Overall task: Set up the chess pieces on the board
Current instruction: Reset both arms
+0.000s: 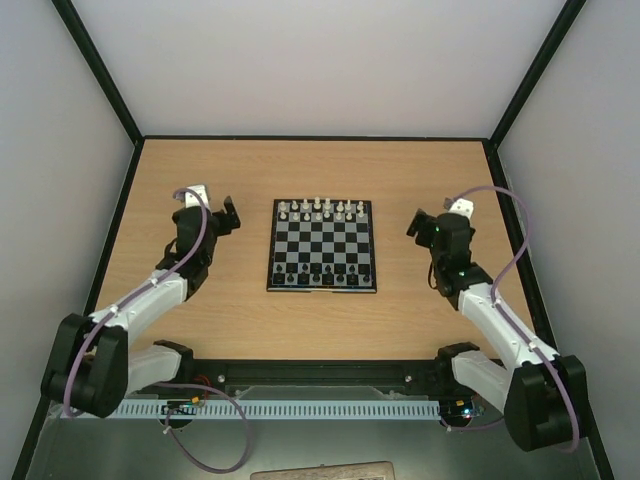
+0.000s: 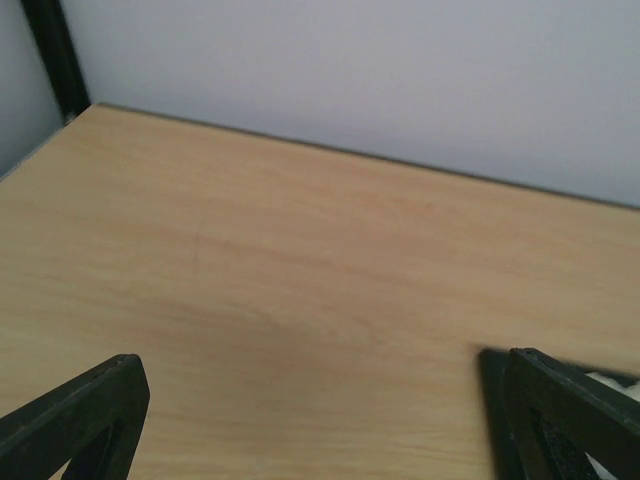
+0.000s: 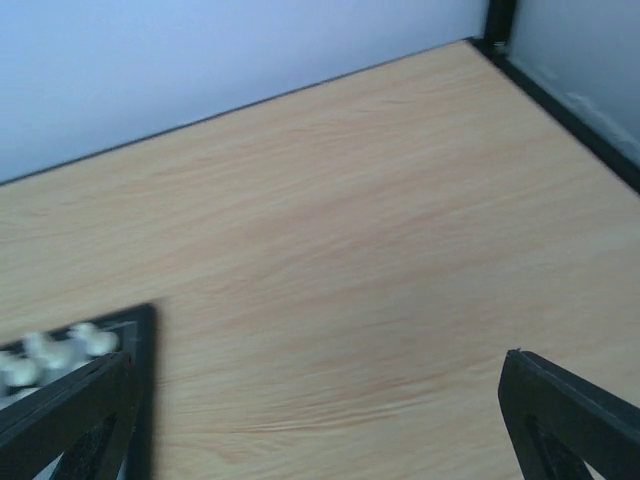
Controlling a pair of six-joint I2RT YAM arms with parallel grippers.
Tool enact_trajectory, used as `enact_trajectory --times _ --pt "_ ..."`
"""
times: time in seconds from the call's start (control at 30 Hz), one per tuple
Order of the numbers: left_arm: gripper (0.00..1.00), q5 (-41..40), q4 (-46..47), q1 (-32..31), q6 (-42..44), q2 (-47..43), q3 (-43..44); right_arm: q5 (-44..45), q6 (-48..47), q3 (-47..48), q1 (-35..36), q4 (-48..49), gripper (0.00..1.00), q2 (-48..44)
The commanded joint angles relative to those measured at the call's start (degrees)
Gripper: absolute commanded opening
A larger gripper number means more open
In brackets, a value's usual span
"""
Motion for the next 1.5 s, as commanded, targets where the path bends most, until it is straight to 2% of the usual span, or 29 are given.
enact_trajectory --times 0.0,0.1,0.27,0.47,0.57,0.67,0.93,1.13,1.2,1.23,1.27,1.3,1.37,1.4,1.47 --pt "0.99 -2.9 11.2 2.7 3.0 3.3 -3.8 10.5 -7.2 -9.5 -2.8 18.7 0.99 -0.7" --pt "0.99 -2.3 19.0 3.3 5.1 7.0 -6.6 10.1 -7.0 -14.1 -5.1 26.2 0.99 2.0" --pt "1.00 -2.5 18.9 3.9 7.0 12.8 -2.7 10.2 -7.0 -18.9 -6.1 40.7 0.99 10.3" --pt "0.99 -3.2 22.2 5.6 8.6 14.0 -2.9 11.0 -7.0 -18.7 -7.8 51.4 0.99 22.1" --pt "0.99 -3.1 29.3 6.8 11.3 13.9 -6.2 11.7 -6.8 -15.2 -7.9 49.3 0.99 26.8" --pt "0.99 0.5 27.6 9.5 10.1 14.6 -4.8 11.6 -6.8 -13.5 -7.9 47.3 0.99 27.9" --pt "1.00 4.7 30.4 10.8 8.9 16.2 -4.4 7.0 -9.2 -15.8 -7.9 51.1 0.99 27.2" --pt "0.99 7.6 32.2 12.4 8.5 17.7 -4.2 3.1 -10.7 -19.6 -7.9 57.6 0.99 26.7" --pt "1.00 8.0 33.8 12.4 8.6 16.9 -5.4 0.7 -12.4 -23.2 -7.9 66.3 0.99 29.0" --pt "0.99 8.7 34.8 12.4 8.9 16.5 -6.2 0.2 -12.8 -23.3 -7.8 66.5 0.99 29.2" --pt "0.99 9.4 36.0 12.4 9.1 15.9 -7.1 -0.4 -12.4 -22.5 -7.9 62.6 0.99 27.9" --pt "0.99 10.2 37.1 12.4 9.5 15.4 -8.0 -0.1 -12.8 -22.6 -8.0 65.2 0.99 29.0" --pt "0.99 12.0 38.9 12.4 10.3 14.4 -9.8 -0.4 -12.4 -22.1 -7.9 62.5 0.99 28.2" --pt "0.99 12.8 39.4 12.4 10.5 13.8 -10.4 -0.1 -12.7 -22.5 -8.0 64.6 0.99 29.0" --pt "0.99 13.0 36.4 12.4 10.0 12.2 -10.0 -0.5 -12.4 -22.1 -8.0 63.1 0.99 28.8"
